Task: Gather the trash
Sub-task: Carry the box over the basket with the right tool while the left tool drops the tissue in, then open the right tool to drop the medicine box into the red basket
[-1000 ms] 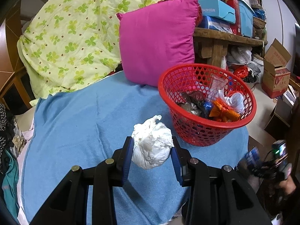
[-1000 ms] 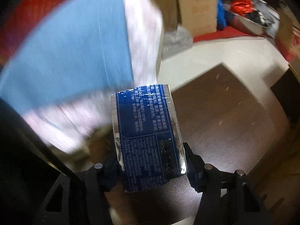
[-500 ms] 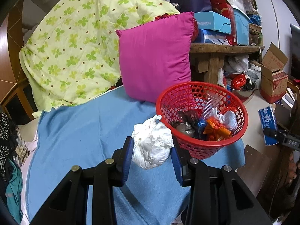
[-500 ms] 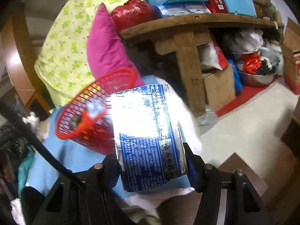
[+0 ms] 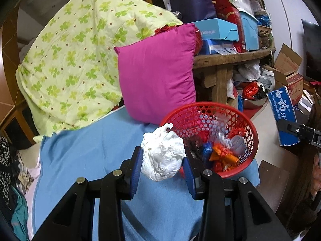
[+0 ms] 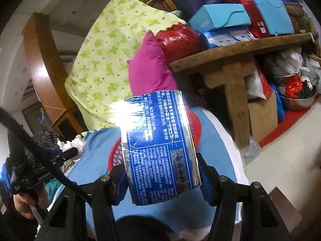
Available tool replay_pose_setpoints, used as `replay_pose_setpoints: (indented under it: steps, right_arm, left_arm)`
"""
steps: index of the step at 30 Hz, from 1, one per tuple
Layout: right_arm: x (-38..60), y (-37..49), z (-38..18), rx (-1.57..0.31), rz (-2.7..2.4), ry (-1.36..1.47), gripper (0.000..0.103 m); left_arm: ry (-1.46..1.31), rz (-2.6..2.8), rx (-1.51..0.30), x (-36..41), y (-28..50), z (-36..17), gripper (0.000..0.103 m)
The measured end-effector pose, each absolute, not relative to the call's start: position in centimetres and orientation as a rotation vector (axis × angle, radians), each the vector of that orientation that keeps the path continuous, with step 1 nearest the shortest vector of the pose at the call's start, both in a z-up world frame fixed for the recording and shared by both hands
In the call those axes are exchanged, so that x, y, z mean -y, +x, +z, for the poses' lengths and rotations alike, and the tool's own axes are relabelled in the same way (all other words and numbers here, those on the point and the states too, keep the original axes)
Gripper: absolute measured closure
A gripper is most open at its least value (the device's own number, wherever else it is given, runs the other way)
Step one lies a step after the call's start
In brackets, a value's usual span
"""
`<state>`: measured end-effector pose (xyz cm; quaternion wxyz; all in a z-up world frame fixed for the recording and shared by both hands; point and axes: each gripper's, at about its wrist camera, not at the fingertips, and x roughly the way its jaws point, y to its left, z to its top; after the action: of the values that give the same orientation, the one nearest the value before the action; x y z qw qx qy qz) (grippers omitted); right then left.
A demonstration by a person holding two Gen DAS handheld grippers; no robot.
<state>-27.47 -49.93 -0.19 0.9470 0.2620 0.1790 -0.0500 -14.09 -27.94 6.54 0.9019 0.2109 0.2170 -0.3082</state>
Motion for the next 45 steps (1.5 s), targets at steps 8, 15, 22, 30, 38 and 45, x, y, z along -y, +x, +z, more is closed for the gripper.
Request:
replay_pose_setpoints:
  steps: [8,15,22,30,38,45]
  right_arm:
    - [49.9,-25.2,1.0,-0.323,-0.068,0.558,0.041]
    - [50.9,-23.2,1.3,-0.315,-0.073,0.579,0.041]
    - [52.4,-20.7,0.2,-0.331,-0.060,0.650,0.039]
    - [53.2,-17.1,-2.6,-0.392,-0.033,0.794,0.034]
    - [52.4,-16.2,-3.8,-0.401,-0.037,0.857,0.027]
    - [49.8,-18.8,-1.7,-0.353,-0.028,0.750,0.027]
  left_arm:
    - [0.439,-0.695,-0.429,30.2,-13.3,7.2,0.061]
    - [0.343,-0.839,-0.512,32.2,-10.5,6.7,0.061]
    - [0.274,-0.919,-0.600,34.5,-7.6,4.9,0.059]
    - [0.254,-0.913,-0.624,34.5,-6.4,3.5,0.038]
    - [0.238,-0.816,-0.590,30.1,-6.8,3.8,0.034]
    - [0.240,-0.690,-0.509,26.1,-8.8,5.3,0.022]
